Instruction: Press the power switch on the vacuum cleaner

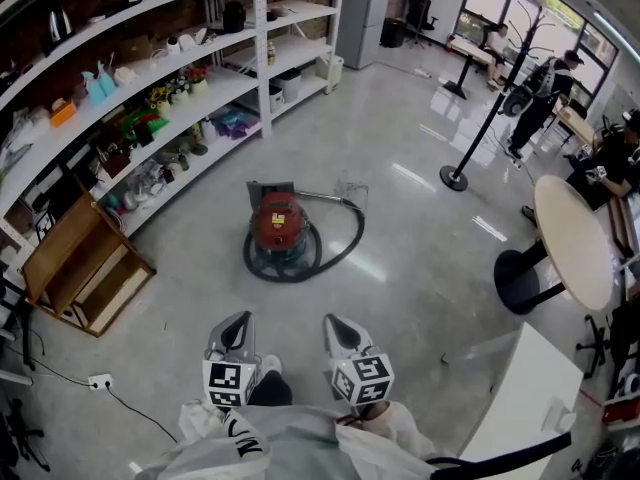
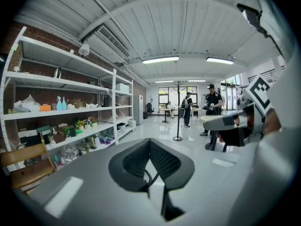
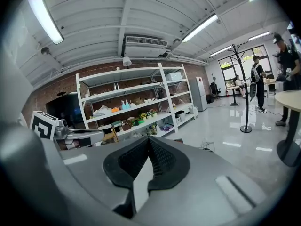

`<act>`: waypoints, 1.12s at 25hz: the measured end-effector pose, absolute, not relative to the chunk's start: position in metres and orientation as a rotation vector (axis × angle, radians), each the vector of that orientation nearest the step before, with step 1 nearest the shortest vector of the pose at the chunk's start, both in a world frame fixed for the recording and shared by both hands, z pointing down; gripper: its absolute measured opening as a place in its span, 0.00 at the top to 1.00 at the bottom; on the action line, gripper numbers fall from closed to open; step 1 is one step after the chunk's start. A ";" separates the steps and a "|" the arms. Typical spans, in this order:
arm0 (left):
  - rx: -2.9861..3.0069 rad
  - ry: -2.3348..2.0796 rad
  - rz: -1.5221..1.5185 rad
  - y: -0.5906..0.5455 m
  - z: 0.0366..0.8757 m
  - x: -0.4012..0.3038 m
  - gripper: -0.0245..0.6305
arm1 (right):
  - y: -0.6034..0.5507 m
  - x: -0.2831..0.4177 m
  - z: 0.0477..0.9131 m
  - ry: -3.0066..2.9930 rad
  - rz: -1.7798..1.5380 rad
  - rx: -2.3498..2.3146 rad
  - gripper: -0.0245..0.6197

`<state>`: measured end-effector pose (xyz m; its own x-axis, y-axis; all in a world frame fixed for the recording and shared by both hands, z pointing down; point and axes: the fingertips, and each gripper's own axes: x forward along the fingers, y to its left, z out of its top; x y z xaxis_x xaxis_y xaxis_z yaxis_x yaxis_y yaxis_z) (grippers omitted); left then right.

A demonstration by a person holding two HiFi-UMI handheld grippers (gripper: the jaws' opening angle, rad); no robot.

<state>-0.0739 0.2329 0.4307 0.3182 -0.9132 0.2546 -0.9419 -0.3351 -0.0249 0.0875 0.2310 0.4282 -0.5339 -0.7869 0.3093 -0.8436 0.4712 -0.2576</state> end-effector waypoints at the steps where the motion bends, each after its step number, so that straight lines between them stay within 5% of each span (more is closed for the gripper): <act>1: 2.444 -1.728 0.340 0.228 0.431 -0.076 0.96 | 0.227 0.085 0.428 -2.563 0.579 1.433 0.96; 28: 2.447 -1.648 0.293 0.096 0.441 -0.164 0.96 | 0.103 0.025 0.420 -2.449 0.541 1.567 0.96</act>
